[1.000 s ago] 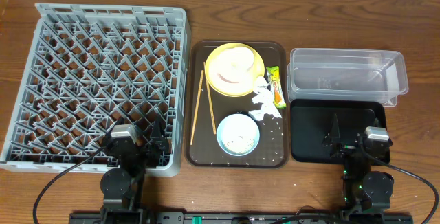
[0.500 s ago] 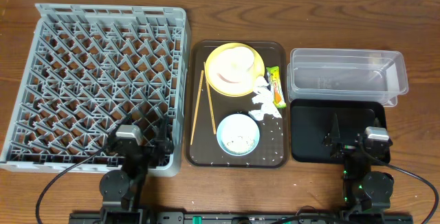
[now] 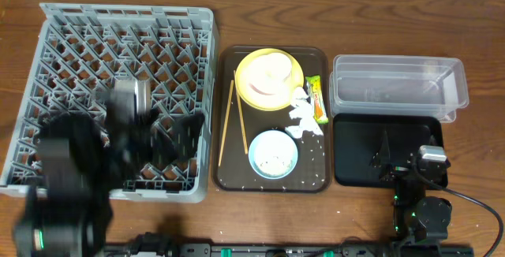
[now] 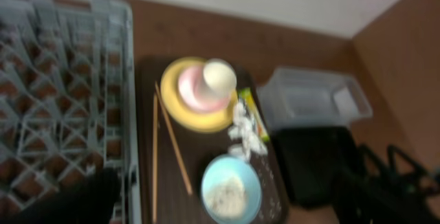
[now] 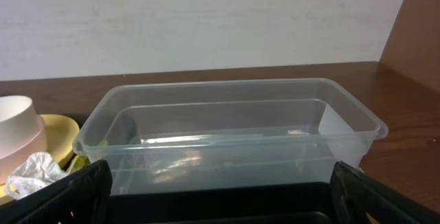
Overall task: Sort waste into correct bins and load items into the dishwasher
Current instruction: 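Move the left gripper over the wooden chopsticks on the brown tray, then grasp the chopsticks with the left gripper and lift them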
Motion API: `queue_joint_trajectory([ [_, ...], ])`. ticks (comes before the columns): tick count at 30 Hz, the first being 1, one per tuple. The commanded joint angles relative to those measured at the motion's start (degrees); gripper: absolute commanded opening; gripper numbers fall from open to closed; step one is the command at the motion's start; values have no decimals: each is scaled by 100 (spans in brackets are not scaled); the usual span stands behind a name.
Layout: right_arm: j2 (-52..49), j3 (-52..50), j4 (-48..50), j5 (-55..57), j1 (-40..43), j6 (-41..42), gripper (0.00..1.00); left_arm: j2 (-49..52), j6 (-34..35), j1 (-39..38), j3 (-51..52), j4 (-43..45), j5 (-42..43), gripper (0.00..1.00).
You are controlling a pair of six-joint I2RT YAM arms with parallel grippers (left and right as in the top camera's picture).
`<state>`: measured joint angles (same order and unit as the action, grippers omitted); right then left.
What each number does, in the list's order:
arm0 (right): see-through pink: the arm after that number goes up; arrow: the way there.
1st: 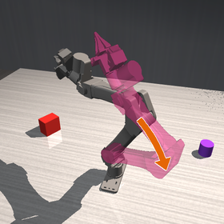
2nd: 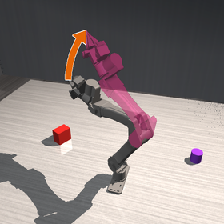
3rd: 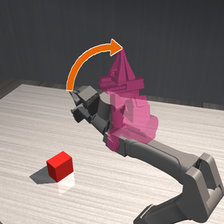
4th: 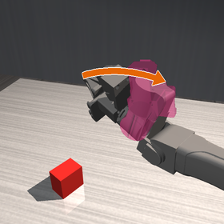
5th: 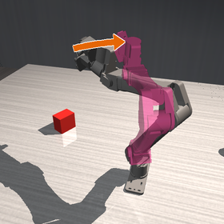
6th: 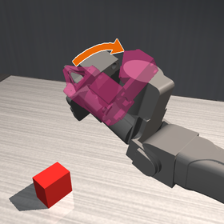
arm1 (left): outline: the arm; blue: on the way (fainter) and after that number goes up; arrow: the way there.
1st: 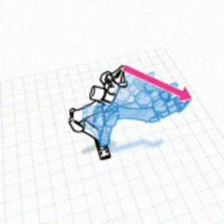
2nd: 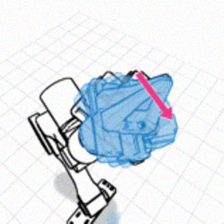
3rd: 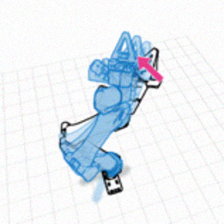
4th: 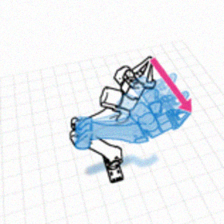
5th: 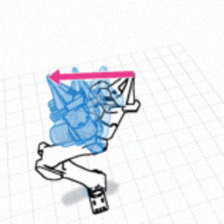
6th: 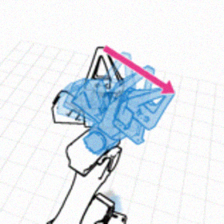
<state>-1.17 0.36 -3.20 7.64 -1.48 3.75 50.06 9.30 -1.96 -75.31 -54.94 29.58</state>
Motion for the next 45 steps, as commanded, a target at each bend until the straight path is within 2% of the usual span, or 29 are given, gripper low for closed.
queue_joint_trajectory([
  [1, 13, -4, -26, 92, -50, 70, 99, 1241, -177, 22, -898, -98, 365, 98],
  [4, 13, -4, -26, 92, -50, 70, 99, 2013, 94, 22, -925, -339, 688, 98],
  [8, 13, -4, -26, 92, -50, 70, 99, 2688, 122, 22, -925, -566, 848, 98],
  [9, 13, -4, -26, 92, -50, 70, 99, 2979, 254, 9, -914, -804, 861, 87],
  [10, 13, -4, -26, 92, -50, 70, 99, 3174, 289, -31, -914, -964, 859, 60],
  [11, 13, -4, -26, 92, -50, 70, 99, 3329, 306, -83, -909, -1091, 859, 50],
  [13, 13, -4, -26, 92, -50, 70, 99, 3654, 302, -363, -813, -1209, 761, 43],
  [16, 13, -4, -26, 92, -50, 70, 99, 3775, 315, -726, -678, -1132, 192, 42],
  [19, 13, -4, -26, 92, -50, 70, 99, 3840, 839, -1611, -452, -946, -1668, 43],
  [23, 13, -4, -26, 92, -50, 70, 99, 3840, 1493, -2452, -87, -396, -3018, 42],
  [25, 13, -4, -26, 92, -50, 70, 99, 3856, 1591, -2741, 151, 0, -3097, 42],
  [27, 13, -4, -26, 92, -50, 70, 99, 3888, 1635, -2931, 391, 420, -3145, 33],
  [28, 13, -4, -26, 92, -50, 70, 99, 3926, 1803, -2977, 483, 573, -3241, 31],
  [32, 13, -4, -26, 92, -50, 70, 99, 4059, 1912, -2973, 601, 1001, -3377, 30],
  [38, 13, -4, -26, 92, -50, 70, 99, 4210, 2131, -2979, 911, 1547, -3429, 22],
  [45, 13, -4, -26, 92, -50, 70, 99, 4269, 2402, -3001, 1349, 2129, -3672, 22],
])
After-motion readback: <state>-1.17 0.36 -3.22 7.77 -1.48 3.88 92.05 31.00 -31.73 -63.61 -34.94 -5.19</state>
